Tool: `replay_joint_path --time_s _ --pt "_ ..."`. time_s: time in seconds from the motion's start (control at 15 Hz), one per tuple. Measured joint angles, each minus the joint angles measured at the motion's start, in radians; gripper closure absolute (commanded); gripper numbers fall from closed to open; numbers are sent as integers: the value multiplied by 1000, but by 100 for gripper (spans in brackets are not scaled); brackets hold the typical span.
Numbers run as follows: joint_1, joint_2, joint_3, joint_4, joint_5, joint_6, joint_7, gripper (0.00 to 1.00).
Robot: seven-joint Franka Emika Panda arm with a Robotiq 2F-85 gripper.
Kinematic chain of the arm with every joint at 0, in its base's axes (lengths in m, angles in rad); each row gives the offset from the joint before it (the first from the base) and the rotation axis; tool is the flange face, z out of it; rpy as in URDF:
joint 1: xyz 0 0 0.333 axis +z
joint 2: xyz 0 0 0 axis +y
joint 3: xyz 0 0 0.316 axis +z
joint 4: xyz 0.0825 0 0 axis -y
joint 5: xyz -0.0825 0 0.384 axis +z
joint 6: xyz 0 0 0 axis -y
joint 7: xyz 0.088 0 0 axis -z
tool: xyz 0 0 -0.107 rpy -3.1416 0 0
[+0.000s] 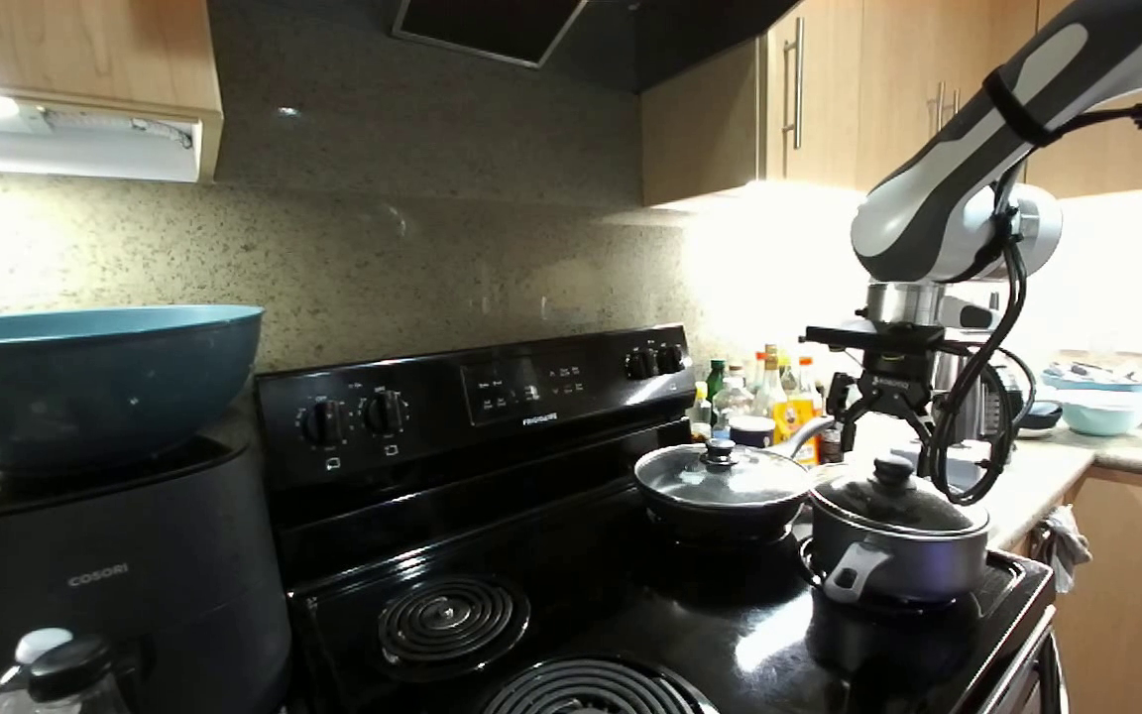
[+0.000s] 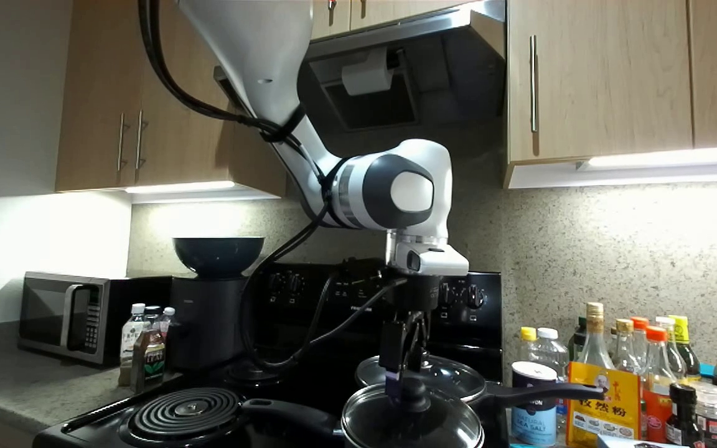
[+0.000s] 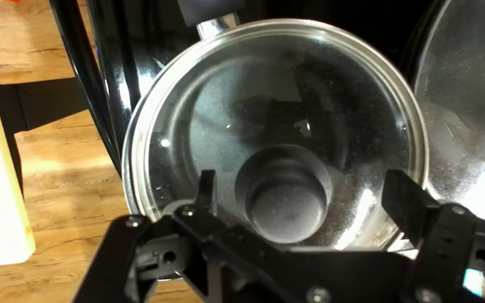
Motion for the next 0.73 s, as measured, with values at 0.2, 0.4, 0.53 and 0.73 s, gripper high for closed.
replay_joint_path --time_s 0.2,0.4,0.53,0.73 --pt "0 -20 13 3 -6 1 16 0" --pt "0 -59 32 2 -23 1 53 0" --pt "0 -90 49 -1 -37 3 89 0" --pt "0 -128 70 -8 -60 12 143 0"
